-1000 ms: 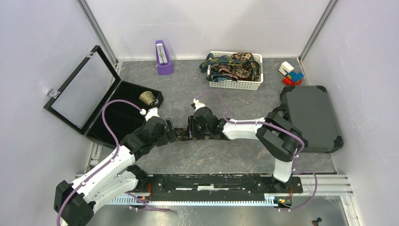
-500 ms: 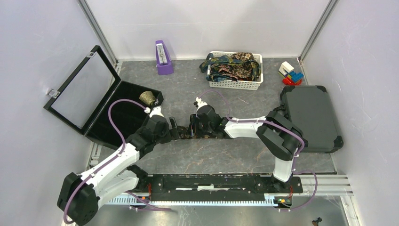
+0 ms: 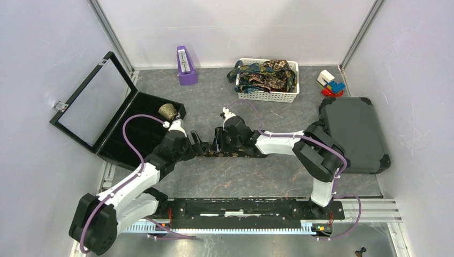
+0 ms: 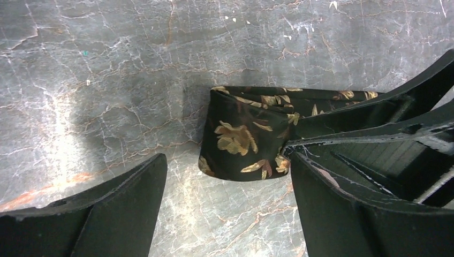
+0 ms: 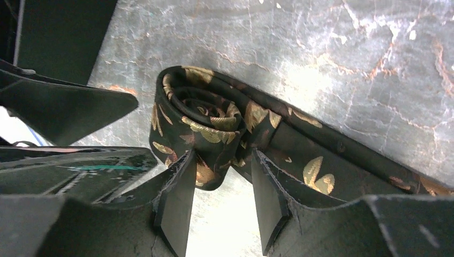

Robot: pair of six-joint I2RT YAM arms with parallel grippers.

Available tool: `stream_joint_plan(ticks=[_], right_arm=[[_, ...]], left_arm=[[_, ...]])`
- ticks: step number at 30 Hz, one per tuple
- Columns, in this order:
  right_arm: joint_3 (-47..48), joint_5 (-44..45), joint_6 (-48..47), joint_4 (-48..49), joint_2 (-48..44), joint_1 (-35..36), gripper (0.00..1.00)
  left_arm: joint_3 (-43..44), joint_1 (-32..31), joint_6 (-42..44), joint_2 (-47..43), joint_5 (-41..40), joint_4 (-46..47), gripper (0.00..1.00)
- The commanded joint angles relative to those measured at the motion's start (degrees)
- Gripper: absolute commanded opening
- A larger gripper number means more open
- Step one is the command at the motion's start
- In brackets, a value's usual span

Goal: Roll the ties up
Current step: Roll the tie at the center of the board.

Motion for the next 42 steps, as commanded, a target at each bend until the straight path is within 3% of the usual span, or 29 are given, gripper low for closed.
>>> stream_joint_plan(ticks=[1, 15, 27, 42], right_arm=[[3.72, -1.00, -0.83, 0.45, -0.22, -0.33, 0.49], [5.95, -1.77, -0.62, 0.71, 2.69, -0.82, 0.48], [4.74, -1.67, -1.66, 0.72, 3.66, -2.12, 0.44], [3.38, -2.76, -2.11, 2.11, 4.63, -2.97, 0.42]], left_arm=[[-0.54, 0.66, 2.72, 1.82, 2.00, 4.82, 0.89], [-1.38, 0.90, 1.17, 4.46, 2.16, 7.19, 0.85], [-0.50, 1.25, 1.69, 1.84, 0.35, 4.89, 0.89], [-3.14, 4.34, 1.92, 5.28, 7.37, 14.88, 0.85]])
